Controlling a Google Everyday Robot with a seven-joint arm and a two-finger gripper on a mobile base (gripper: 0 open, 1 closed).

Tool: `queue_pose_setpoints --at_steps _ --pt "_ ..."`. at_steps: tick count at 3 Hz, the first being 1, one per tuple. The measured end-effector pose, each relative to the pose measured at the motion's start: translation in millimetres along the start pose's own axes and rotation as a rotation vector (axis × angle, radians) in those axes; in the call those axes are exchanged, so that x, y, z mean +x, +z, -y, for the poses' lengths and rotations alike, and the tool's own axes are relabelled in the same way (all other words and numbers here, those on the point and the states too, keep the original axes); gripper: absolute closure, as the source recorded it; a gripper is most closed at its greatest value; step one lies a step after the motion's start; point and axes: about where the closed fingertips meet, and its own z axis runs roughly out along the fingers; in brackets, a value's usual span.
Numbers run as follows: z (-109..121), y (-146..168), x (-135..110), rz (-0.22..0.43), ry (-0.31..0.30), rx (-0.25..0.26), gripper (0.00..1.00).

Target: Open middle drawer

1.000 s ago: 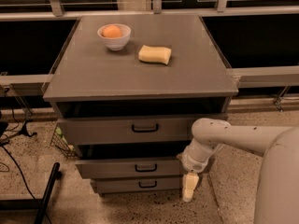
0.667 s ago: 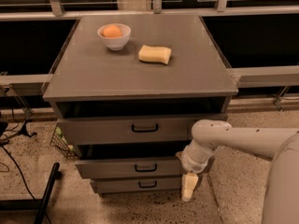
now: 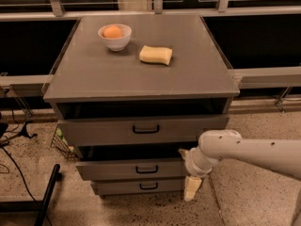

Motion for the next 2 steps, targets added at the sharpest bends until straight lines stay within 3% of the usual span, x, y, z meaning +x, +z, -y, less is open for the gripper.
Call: queue_pose_setpoints --at_steps 1,2 --pt "7 6 7 0.01 -0.001 0.03 0.0" --pt "38 43 34 0.08 0.038 0.014 0.0"
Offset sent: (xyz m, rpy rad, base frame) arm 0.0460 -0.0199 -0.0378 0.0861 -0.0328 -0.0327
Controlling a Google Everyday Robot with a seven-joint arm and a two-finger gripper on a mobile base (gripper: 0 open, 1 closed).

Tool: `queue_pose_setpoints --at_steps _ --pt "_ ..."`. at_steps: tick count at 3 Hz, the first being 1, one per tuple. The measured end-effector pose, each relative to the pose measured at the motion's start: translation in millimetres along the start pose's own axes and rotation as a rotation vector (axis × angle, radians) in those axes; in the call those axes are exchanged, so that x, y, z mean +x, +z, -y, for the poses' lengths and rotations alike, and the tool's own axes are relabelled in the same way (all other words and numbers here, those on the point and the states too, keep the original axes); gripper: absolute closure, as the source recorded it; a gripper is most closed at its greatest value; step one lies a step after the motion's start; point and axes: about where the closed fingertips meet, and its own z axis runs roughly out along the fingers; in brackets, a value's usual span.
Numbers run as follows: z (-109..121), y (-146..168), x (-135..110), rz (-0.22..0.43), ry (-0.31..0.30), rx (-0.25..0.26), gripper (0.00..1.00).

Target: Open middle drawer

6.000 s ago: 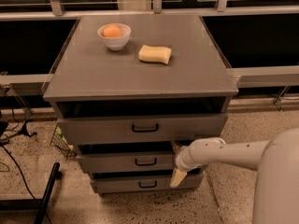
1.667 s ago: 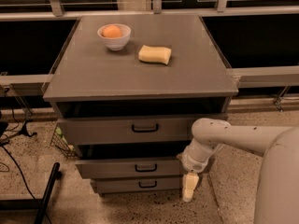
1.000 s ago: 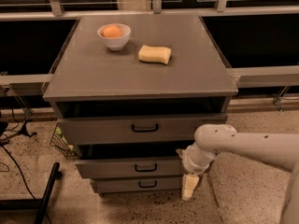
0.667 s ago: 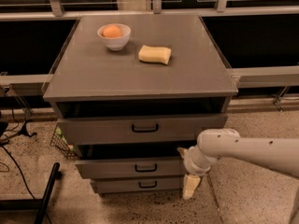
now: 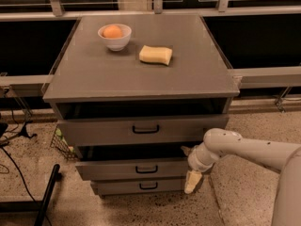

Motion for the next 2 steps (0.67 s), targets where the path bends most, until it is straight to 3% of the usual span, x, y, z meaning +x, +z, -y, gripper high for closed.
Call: queue_pose_setpoints --at_steps 2 --pt "-5.2 6.5 3.2 -0.008 0.014 -0.027 0.0"
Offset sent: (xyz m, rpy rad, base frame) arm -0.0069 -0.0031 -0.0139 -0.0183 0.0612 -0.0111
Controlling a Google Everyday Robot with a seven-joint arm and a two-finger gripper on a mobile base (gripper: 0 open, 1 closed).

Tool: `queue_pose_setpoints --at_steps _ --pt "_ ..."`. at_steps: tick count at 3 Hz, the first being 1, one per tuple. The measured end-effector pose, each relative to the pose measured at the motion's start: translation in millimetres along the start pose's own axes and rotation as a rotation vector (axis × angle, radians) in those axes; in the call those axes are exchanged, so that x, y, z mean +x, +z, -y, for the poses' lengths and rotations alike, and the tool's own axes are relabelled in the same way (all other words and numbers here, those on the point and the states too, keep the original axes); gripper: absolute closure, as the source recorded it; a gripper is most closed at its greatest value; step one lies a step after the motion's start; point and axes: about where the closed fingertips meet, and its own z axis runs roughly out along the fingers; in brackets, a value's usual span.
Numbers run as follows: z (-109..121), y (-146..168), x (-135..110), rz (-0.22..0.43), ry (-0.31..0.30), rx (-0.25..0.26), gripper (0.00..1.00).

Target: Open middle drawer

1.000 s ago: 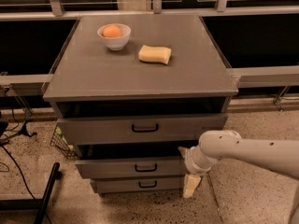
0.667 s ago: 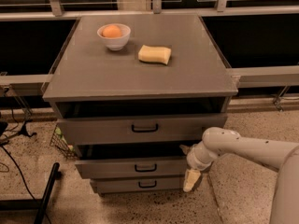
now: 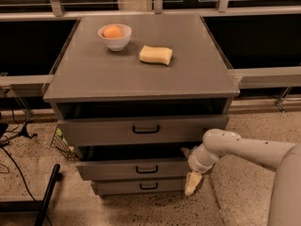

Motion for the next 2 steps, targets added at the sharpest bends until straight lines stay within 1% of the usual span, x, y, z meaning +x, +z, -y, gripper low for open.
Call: queue_pose_setpoints --at_steps 2 --pt "-6.9 10.5 4.9 -0.024 0.039 -0.071 0.0"
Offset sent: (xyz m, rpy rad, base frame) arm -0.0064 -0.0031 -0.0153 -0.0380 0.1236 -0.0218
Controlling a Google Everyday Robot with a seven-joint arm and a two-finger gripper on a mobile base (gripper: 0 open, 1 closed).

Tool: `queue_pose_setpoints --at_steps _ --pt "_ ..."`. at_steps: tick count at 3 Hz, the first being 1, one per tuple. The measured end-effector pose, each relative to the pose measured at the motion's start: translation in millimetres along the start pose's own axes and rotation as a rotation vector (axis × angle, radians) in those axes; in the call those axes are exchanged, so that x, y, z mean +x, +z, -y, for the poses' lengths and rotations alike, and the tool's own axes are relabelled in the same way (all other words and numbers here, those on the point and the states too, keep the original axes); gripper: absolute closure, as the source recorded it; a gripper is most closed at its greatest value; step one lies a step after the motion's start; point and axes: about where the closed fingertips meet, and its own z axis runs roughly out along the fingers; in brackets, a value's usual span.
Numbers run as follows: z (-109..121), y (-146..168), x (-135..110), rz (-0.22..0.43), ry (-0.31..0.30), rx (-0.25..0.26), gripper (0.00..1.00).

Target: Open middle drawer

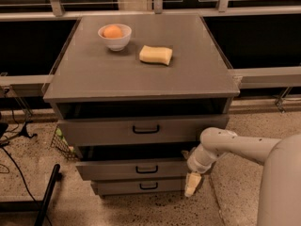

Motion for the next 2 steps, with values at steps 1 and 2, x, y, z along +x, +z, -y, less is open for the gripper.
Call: queue_pose_setpoints --at_steps 1,2 --pt "-4.1 0.5 1.8 -0.01 0.021 -0.032 0.0" --pt "-9.9 -2.2 3.6 -0.015 0.043 -0.053 0.0"
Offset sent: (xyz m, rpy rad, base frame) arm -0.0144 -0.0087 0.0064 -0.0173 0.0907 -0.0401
